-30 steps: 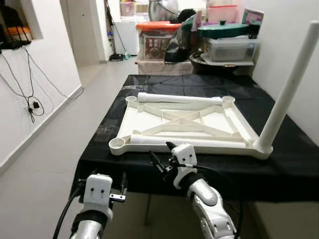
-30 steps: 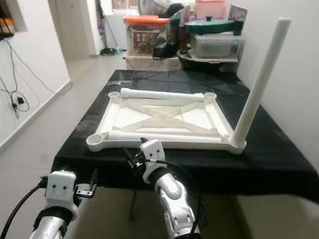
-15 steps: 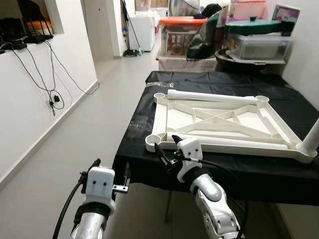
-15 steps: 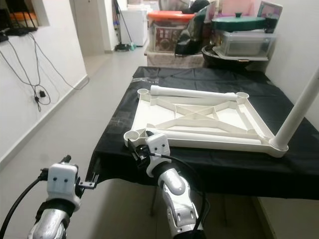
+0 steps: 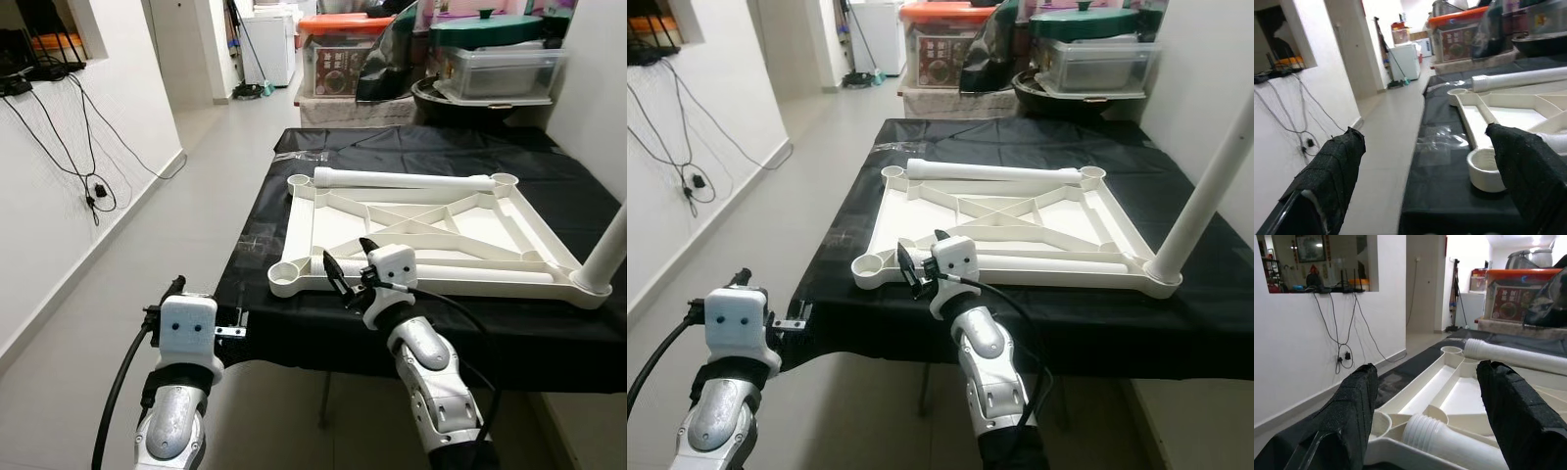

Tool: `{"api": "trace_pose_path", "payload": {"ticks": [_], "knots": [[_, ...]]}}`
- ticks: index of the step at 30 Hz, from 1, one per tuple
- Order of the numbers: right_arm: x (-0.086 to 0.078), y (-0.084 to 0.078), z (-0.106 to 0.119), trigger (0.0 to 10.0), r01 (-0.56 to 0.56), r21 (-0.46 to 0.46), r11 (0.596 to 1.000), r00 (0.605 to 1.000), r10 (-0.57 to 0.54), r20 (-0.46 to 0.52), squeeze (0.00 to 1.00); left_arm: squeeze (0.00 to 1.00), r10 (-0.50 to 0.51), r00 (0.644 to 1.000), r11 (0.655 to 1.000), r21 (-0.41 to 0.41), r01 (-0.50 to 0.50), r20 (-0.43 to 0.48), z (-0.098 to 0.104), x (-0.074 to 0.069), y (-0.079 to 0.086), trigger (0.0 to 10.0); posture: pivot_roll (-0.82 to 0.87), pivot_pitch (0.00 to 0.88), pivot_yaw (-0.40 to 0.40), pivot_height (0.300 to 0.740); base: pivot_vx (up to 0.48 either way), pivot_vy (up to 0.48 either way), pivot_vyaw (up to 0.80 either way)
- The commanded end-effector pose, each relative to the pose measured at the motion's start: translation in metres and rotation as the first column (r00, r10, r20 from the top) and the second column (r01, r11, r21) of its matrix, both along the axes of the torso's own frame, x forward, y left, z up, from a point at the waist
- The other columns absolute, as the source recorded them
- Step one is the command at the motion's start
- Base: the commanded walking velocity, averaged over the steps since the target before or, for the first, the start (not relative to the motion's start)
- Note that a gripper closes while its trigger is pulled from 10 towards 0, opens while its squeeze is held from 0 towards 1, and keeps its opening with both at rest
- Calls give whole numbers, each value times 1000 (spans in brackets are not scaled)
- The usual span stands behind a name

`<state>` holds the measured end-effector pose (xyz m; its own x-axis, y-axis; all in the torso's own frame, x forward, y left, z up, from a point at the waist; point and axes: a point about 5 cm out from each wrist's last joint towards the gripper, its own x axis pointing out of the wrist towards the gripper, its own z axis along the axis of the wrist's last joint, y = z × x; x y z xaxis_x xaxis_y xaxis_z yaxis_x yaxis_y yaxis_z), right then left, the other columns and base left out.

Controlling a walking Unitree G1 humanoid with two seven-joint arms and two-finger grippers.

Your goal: Building children table

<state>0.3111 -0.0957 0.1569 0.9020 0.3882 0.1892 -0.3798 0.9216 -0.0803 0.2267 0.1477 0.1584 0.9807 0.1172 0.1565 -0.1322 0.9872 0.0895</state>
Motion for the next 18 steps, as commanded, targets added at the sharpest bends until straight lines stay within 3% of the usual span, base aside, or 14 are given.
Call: {"api": "trace_pose_path", "payload": {"ticks": [1,9,18], "knots": [[2,2,4,10000,-1,16,1000,1000,1,9,0,0,33,999,999,14,-33,13,4,0,6,10000,8,0,13,740,0,0,0],[5,1,3,10000,-3,6,1000,1000,3,7,0,0,56,998,998,17,-56,23,7,1,9,10000,9,0,2,740,0,0,0],[5,1,1,10000,1,-4,1000,1000,-1,5,0,0,34,999,999,18,-34,20,7,1,4,10000,25,0,10,740,244,0,0]]}}
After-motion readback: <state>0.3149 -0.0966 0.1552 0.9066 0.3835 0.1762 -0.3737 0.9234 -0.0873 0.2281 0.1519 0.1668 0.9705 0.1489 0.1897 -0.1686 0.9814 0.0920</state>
